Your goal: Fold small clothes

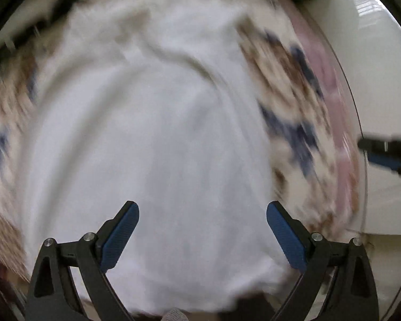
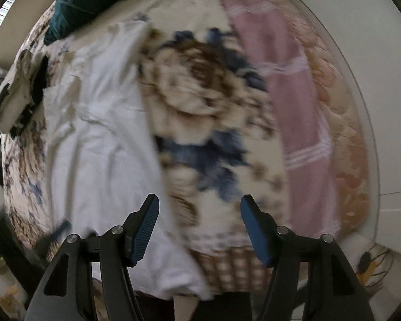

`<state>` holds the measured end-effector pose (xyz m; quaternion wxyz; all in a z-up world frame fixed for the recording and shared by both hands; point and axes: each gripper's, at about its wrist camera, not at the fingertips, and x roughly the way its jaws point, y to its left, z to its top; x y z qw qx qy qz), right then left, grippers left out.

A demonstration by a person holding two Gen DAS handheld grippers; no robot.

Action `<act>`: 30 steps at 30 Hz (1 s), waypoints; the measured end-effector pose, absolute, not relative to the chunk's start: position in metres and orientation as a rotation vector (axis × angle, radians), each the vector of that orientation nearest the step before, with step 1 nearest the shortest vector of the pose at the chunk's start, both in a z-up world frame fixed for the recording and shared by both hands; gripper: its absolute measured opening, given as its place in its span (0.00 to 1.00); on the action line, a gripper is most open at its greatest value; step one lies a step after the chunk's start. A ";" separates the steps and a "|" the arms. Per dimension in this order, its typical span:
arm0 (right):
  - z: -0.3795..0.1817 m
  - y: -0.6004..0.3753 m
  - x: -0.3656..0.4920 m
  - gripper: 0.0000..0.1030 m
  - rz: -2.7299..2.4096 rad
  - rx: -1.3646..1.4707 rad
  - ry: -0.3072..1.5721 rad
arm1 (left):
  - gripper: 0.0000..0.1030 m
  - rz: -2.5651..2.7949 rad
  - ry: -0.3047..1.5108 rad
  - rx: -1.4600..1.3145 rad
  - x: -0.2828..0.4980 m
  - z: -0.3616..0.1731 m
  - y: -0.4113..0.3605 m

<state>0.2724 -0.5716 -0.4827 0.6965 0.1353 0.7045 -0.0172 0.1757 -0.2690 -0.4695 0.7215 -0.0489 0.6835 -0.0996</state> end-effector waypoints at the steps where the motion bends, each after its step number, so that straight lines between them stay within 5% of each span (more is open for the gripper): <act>1: -0.487 -0.582 0.268 0.63 -0.038 0.293 1.579 | 0.95 -0.218 1.539 -0.116 0.164 -0.477 -0.286; 7: -0.517 -0.616 0.253 0.63 -0.044 0.258 1.629 | 0.95 -0.153 1.671 -0.110 0.130 -0.529 -0.344; 18: -0.539 -0.603 0.255 0.63 0.060 0.288 1.633 | 0.95 0.141 1.718 -0.093 0.089 -0.525 -0.247; 22: -0.540 -0.592 0.272 0.63 0.093 0.290 1.611 | 0.95 0.022 1.646 -0.182 0.101 -0.510 -0.288; 30: -0.538 -0.574 0.337 0.63 0.249 0.347 1.582 | 0.95 -0.108 1.678 -0.002 0.097 -0.574 -0.374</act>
